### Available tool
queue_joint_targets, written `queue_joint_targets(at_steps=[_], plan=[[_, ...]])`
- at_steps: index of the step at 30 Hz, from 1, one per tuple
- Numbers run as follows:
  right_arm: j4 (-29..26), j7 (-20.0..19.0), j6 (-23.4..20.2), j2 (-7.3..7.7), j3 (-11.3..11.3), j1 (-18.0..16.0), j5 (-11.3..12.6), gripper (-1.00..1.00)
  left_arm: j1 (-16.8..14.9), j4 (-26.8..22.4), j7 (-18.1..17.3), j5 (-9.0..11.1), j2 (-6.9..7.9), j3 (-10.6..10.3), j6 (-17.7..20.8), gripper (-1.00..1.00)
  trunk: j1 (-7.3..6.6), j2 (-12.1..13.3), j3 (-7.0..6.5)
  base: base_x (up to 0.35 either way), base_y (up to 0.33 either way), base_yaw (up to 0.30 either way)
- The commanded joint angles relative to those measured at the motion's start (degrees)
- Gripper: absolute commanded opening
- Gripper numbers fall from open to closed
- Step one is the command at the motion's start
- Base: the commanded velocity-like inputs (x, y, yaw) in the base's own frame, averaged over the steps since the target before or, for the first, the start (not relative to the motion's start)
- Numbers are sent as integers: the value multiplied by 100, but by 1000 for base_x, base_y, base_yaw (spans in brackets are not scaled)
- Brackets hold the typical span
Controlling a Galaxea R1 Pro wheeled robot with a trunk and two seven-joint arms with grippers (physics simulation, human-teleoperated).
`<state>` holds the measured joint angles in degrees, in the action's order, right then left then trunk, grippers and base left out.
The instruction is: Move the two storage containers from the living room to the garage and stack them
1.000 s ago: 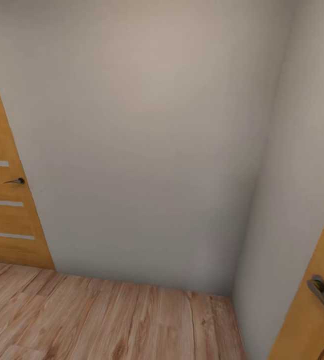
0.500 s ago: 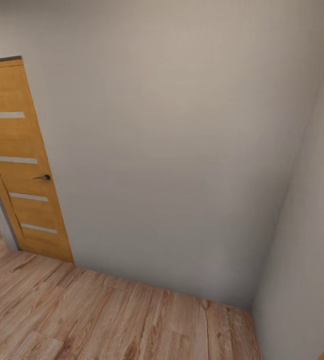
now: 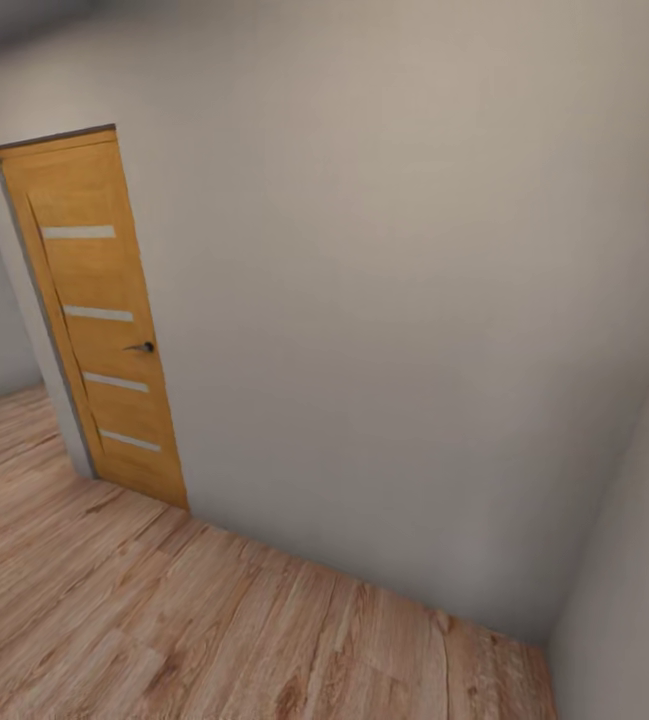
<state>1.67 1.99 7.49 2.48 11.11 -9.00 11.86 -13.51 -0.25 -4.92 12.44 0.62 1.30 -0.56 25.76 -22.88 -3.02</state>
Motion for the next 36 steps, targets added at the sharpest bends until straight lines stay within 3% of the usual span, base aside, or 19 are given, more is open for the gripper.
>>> queue_joint_targets(at_steps=[1, 22, 36], plan=[[18, 3, 33, -2, 49, -5, 53, 100, -3, 7, -26, 41, 0, 10, -6, 100, 2, -4, 2, 0, 0, 267], [18, 3, 33, -2, 49, -5, 53, 100, -3, 7, -26, 48, -1, 10, -6, 100, 2, -4, 2, 0, 0, 266], [18, 3, 33, 7, 49, -5, 53, 100, -3, 7, -26, 48, 8, 11, -6, 100, 2, -4, 2, 231, 0, 35]])
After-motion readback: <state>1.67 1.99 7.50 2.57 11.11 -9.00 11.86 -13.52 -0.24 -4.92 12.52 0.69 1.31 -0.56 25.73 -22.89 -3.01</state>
